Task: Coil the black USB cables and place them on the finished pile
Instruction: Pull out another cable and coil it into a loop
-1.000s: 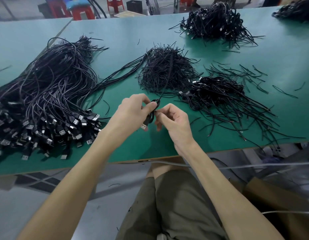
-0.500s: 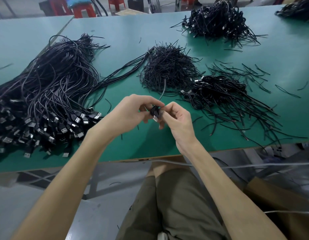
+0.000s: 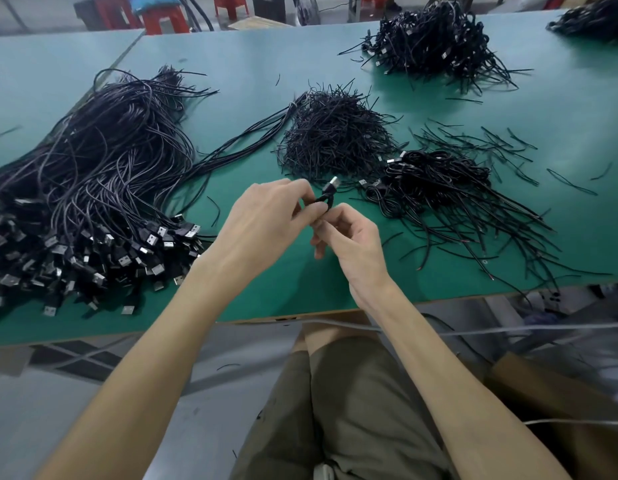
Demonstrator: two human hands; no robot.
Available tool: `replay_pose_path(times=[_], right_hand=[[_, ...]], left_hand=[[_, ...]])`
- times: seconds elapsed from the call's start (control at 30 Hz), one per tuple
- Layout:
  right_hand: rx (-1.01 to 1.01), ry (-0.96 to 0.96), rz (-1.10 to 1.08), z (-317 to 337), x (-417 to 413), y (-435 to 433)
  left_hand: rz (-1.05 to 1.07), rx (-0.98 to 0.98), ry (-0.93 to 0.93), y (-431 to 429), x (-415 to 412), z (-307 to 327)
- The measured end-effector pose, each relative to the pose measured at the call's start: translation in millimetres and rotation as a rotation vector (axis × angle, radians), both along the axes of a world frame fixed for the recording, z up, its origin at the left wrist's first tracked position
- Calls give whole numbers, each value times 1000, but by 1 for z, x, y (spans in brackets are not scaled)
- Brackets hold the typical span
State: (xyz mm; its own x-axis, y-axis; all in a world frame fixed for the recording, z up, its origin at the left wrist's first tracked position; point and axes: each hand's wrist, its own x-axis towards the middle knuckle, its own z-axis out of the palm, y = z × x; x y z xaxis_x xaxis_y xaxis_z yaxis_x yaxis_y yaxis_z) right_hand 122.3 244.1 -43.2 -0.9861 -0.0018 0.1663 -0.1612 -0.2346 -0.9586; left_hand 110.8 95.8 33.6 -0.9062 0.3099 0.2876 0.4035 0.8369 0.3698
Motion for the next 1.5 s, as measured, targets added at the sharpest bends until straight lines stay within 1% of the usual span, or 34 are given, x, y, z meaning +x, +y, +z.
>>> replay_pose_path(times=[0.1,0.2,0.27,0.5,0.6,0.7,0.77,0.9,0.97,1.03,1.2,1.37,1.5], right_hand=[[2,-14,-8,0,0,0],[-5,-14,-16,0,0,1],[-1,-8,-23,-1,0,1],[16,3,-39,-3,-2,1],[31,-3,-45,-4,-2,1],[33,-7,-49,-4,-1,3],[43,0,-43,-3,0,4],[47,0,-27,0,1,2],[18,-12,-25,2,1,3],[-19,-14,-5,4,2,5],[-82,-17,19,7,4,3],[-30,-28,-13,6,3,4],[-47,-31,-10,4,3,3]], left_hand=[[25,34,-27,5,1,1],[28,172,-128,7,0,3],[-6,246,-180,6,-2,3],[-121,206,-364,-10,-11,-3],[-169,167,-396,-12,-12,-3],[-215,110,-373,-17,-13,-2],[-200,99,-338,-20,-13,-2],[-134,125,-218,-21,-14,-6],[-143,118,-159,-19,-14,-7],[-143,130,-165,-16,-15,-7],[-44,172,-202,-16,-14,-9],[36,109,-165,-9,-6,-4],[55,107,-166,0,-2,-2]])
